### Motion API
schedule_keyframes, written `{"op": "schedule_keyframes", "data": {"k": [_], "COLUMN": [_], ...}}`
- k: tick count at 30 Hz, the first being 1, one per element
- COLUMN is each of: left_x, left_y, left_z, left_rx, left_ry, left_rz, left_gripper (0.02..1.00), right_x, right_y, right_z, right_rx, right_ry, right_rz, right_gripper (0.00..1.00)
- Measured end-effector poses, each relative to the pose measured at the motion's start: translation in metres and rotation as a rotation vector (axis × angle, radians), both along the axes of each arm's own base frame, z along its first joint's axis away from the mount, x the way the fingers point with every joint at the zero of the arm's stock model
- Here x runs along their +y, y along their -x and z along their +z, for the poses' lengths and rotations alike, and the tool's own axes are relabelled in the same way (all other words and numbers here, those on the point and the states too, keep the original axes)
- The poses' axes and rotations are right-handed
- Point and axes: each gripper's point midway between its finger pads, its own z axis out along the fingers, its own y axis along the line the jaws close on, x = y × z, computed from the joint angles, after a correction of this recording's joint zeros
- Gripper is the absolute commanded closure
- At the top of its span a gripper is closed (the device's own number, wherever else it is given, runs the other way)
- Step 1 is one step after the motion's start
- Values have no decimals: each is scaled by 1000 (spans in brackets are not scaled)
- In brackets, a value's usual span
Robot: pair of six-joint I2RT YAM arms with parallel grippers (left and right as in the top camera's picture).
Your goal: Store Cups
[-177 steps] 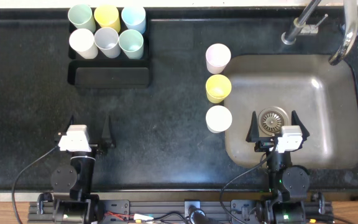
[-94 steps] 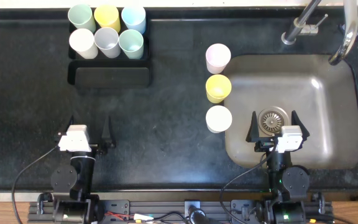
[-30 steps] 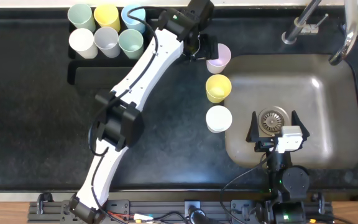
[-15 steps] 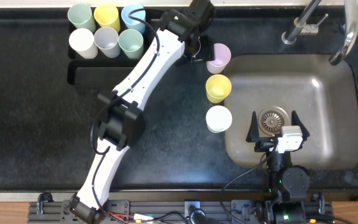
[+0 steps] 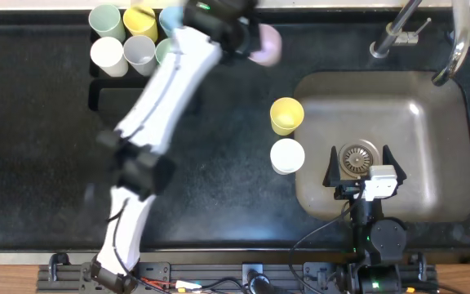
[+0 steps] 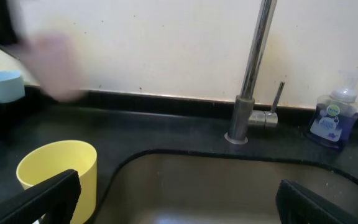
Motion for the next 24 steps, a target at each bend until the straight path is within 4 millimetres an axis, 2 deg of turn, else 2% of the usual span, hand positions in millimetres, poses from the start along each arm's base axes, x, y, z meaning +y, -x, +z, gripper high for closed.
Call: {"op": "schedule_keyframes", "data": {"k": [1, 4, 6, 8, 9, 10, 12, 14, 15, 17, 19, 21, 24], "left_x": [26, 144, 207, 266, 291, 308, 328, 337, 340, 341, 339, 337, 331], "left_y": [10, 61, 87, 122, 142, 156, 171, 173, 170, 156, 145, 134, 117], "left_z": [19, 102, 142, 160, 159, 152, 130, 99, 82, 35, 12, -1, -6], "left_rx": [8, -18, -97, -138, -133, -122, -86, -31, 5, 114, 167, 184, 159], "left_ry": [-14, -43, -37, -47, -56, -61, -64, -62, -61, -56, -52, -47, -39], "left_rz": [46, 305, 456, 618, 696, 753, 828, 858, 863, 854, 837, 824, 784], "left_gripper": [982, 982, 982, 982, 982, 982, 982, 982, 982, 982, 982, 982, 982], "right_x": [0, 0, 0, 0, 0, 0, 0, 0, 0, 0, 0, 0, 0], "right_y": [0, 0, 0, 0, 0, 0, 0, 0, 0, 0, 0, 0, 0], "right_z": [0, 0, 0, 0, 0, 0, 0, 0, 0, 0, 0, 0, 0], "right_rx": [0, 0, 0, 0, 0, 0, 0, 0, 0, 1, 0, 0, 0], "right_ry": [0, 0, 1, 0, 0, 0, 0, 0, 0, 0, 0, 0, 0], "right_rz": [0, 0, 1, 0, 1, 0, 0, 0, 1, 1, 1, 1, 0], "right_gripper": [3, 3, 3, 3, 3, 3, 3, 3, 3, 3, 3, 1, 5]}}
